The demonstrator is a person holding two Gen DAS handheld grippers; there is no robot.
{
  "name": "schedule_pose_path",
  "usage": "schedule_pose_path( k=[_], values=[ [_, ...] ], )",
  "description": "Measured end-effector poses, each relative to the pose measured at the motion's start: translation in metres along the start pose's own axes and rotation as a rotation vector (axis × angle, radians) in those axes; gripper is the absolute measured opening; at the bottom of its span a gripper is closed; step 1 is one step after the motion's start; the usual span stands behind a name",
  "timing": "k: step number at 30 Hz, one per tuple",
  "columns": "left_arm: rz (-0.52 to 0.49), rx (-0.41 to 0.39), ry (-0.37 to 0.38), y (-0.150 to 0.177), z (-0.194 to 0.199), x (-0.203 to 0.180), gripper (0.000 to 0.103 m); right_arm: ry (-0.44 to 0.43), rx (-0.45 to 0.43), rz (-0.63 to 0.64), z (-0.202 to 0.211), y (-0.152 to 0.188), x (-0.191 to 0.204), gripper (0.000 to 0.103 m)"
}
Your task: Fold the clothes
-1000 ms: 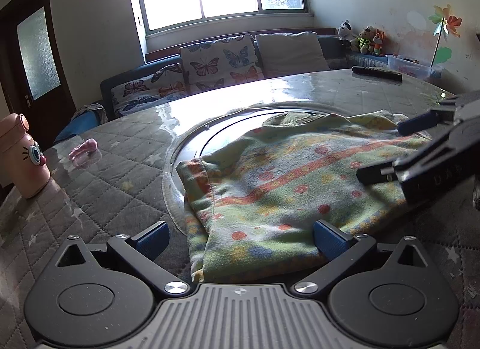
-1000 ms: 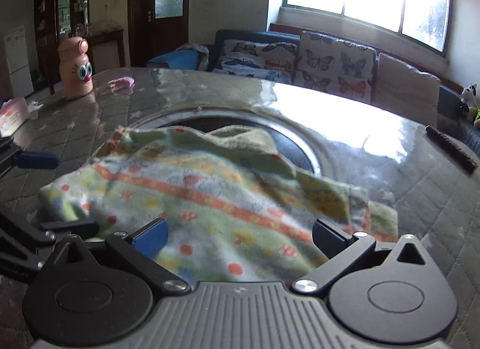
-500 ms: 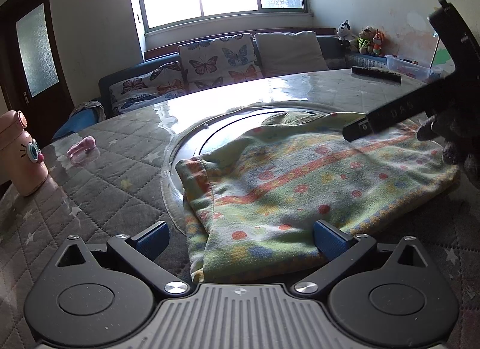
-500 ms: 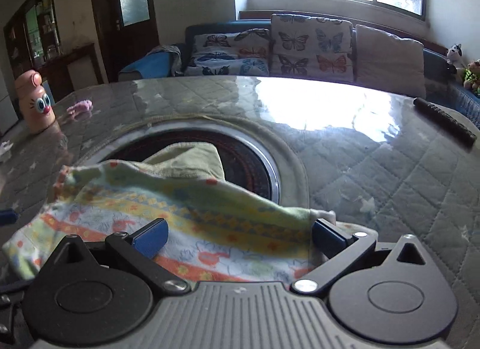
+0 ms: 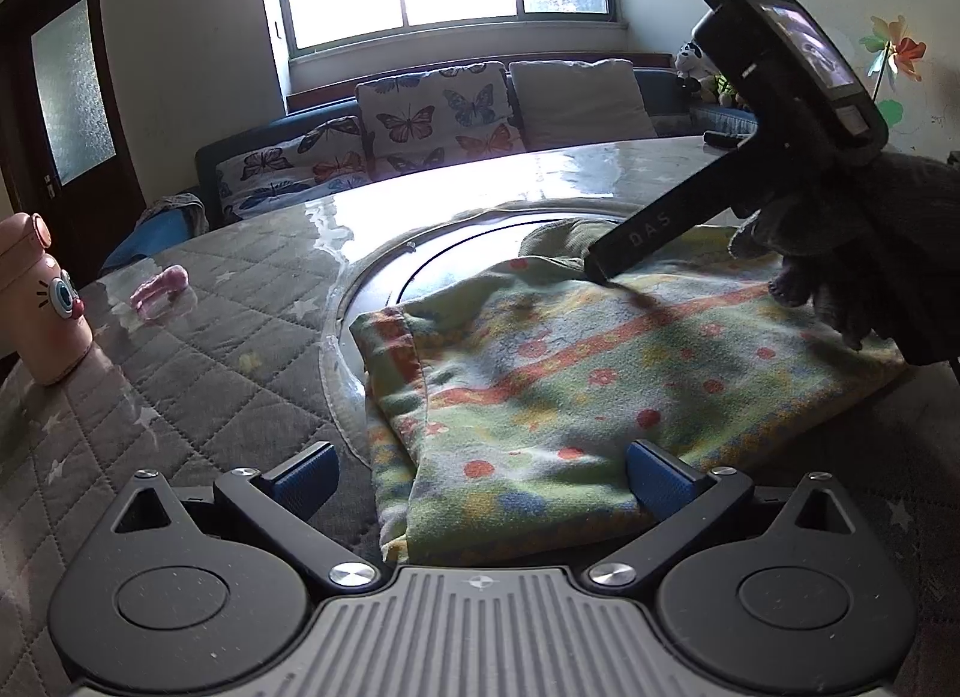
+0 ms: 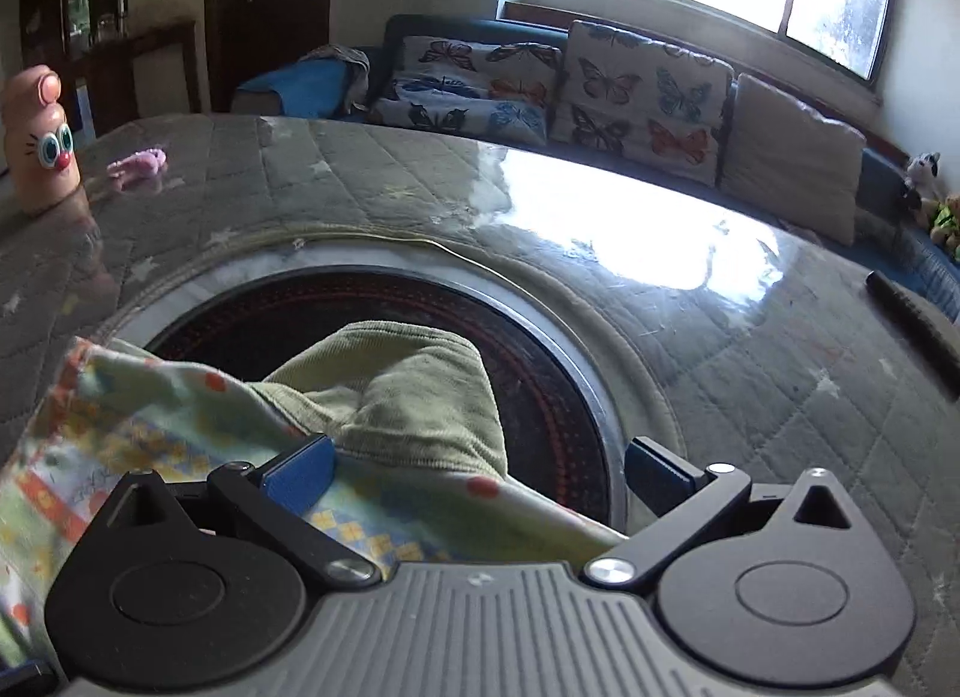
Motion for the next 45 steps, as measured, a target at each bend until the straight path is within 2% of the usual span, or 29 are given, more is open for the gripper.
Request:
schedule_pose_path(
  k=[3,7,10,16,24,33,40,45],
  values=[
    [-0.001,0.003,0.008,0.000,0.000,0.001,0.103,0.010,0.003,-0.006,-0.003,-0.005,0.000,0.103],
    [0.002,0.011,0.018,-0.001,0.000,0.002,0.103,-0.034,-0.033,0.041,0.009,-0.012,0.014,0.103],
    [0.002,0.013,0.020,-0.001,0.000,0.002,0.103,-0.039,-0.024,0.082,0.003,-0.017,0.029,0.103],
    [-0.003,0.018,0.019,-0.003,0.000,0.003,0.103,-0.011,0.011,0.080,-0.017,-0.022,0.037,0.103],
    [-0.004,0.018,0.020,-0.004,0.000,0.002,0.103,-0.012,-0.058,0.154,0.004,-0.026,0.053,0.103],
    [-0.004,0.020,0.023,-0.004,-0.001,0.002,0.103,0.035,-0.021,0.222,-0.022,-0.031,0.077,0.103],
    [-0.003,0.019,0.027,-0.004,0.000,0.003,0.103,-0.039,-0.083,0.251,0.009,-0.031,0.084,0.103],
    [0.002,0.021,0.032,-0.004,0.000,0.003,0.103,-0.061,-0.053,0.328,-0.001,-0.029,0.108,0.103]
  ],
)
Point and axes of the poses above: each gripper's, at about its wrist camera, not at the fingertips, and z roughly against the way its jaws point, x to its left, y to its underside, the point moved 1 cm from there along -z, roughly the way its jaws point, and after that the axes turned 15 degrees about x, right-handed, at the moved point
